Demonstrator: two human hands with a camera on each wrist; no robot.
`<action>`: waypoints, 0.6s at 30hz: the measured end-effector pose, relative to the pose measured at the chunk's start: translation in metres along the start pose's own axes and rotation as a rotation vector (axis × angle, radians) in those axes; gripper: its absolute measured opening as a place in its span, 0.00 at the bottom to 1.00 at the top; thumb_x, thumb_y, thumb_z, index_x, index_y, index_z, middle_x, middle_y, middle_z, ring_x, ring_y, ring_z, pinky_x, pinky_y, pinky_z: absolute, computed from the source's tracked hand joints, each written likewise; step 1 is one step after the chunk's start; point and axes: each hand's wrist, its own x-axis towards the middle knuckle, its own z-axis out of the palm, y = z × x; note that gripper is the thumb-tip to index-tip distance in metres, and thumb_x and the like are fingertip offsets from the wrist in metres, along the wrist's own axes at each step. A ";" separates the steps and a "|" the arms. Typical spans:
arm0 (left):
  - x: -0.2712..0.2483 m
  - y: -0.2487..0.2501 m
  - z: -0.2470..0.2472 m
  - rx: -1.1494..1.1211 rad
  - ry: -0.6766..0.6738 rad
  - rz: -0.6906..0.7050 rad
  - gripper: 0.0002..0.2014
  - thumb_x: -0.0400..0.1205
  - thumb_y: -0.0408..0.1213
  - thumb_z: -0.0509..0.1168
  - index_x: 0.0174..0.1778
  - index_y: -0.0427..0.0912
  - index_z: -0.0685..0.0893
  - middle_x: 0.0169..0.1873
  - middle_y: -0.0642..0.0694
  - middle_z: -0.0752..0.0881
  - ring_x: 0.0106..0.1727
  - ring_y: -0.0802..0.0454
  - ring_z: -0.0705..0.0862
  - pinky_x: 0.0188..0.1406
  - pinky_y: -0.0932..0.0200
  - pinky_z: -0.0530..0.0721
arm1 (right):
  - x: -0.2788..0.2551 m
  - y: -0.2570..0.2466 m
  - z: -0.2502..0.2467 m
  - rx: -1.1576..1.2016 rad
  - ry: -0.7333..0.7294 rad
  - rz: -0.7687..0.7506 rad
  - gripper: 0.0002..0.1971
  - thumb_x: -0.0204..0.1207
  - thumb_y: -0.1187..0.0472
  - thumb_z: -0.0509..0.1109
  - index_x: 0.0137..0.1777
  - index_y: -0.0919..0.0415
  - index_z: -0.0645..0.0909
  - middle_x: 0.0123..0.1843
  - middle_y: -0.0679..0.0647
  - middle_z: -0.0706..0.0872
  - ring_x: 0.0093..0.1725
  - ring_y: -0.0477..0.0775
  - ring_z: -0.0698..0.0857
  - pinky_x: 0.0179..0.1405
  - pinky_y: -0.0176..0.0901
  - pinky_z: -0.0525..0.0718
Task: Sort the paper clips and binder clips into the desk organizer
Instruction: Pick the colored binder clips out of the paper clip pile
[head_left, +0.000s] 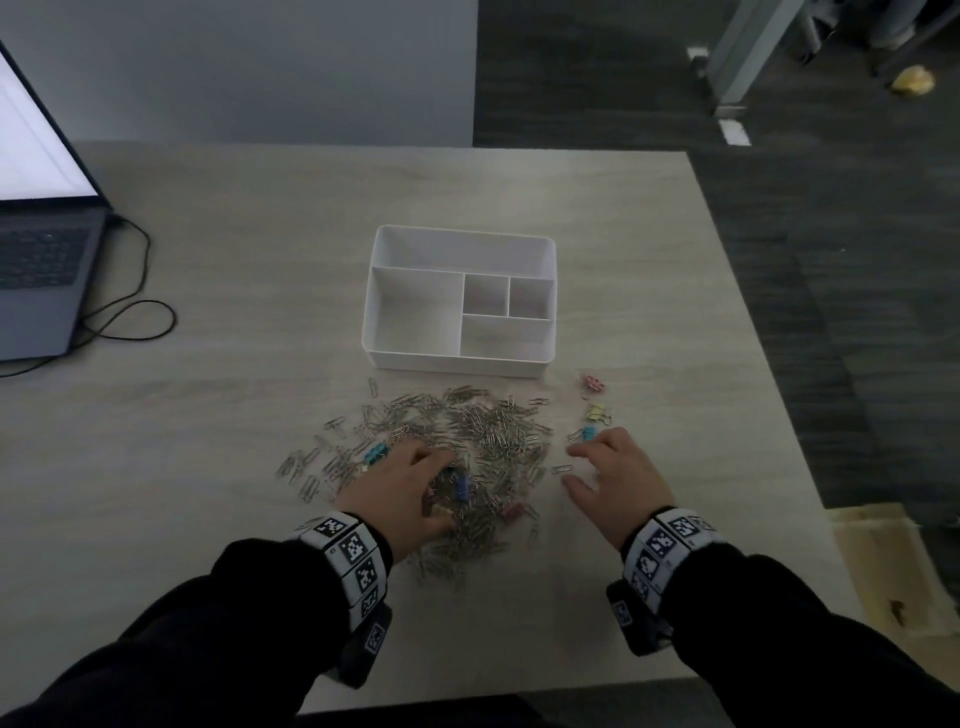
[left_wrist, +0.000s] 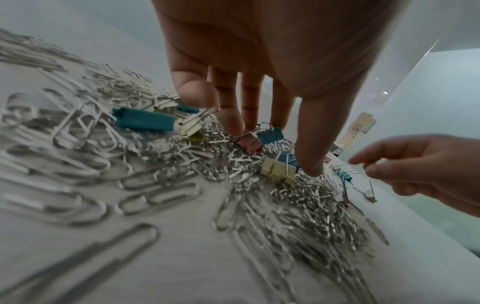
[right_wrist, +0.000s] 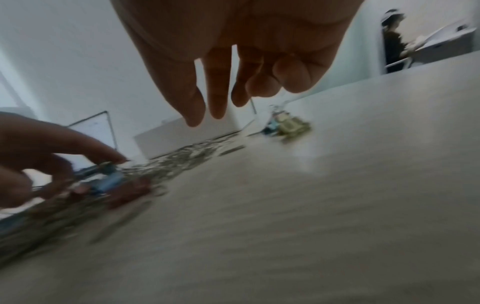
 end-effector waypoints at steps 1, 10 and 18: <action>0.000 0.002 0.002 -0.002 0.009 0.011 0.34 0.72 0.59 0.68 0.74 0.66 0.64 0.65 0.57 0.68 0.58 0.56 0.79 0.56 0.54 0.84 | -0.001 -0.011 0.005 0.014 -0.018 -0.052 0.17 0.72 0.50 0.73 0.60 0.51 0.84 0.56 0.49 0.77 0.56 0.52 0.80 0.63 0.48 0.79; 0.006 0.001 0.007 -0.091 0.066 0.054 0.10 0.76 0.38 0.66 0.52 0.46 0.84 0.50 0.46 0.81 0.56 0.46 0.79 0.57 0.54 0.77 | 0.011 -0.088 0.046 -0.064 -0.273 -0.198 0.11 0.74 0.50 0.63 0.53 0.49 0.82 0.50 0.51 0.85 0.51 0.55 0.83 0.55 0.50 0.83; 0.000 -0.002 -0.001 -0.151 0.088 0.034 0.05 0.78 0.39 0.67 0.47 0.47 0.86 0.46 0.48 0.84 0.50 0.51 0.81 0.52 0.59 0.76 | 0.003 -0.083 0.031 0.135 -0.195 -0.112 0.08 0.77 0.55 0.68 0.51 0.51 0.87 0.48 0.47 0.89 0.48 0.49 0.84 0.51 0.43 0.81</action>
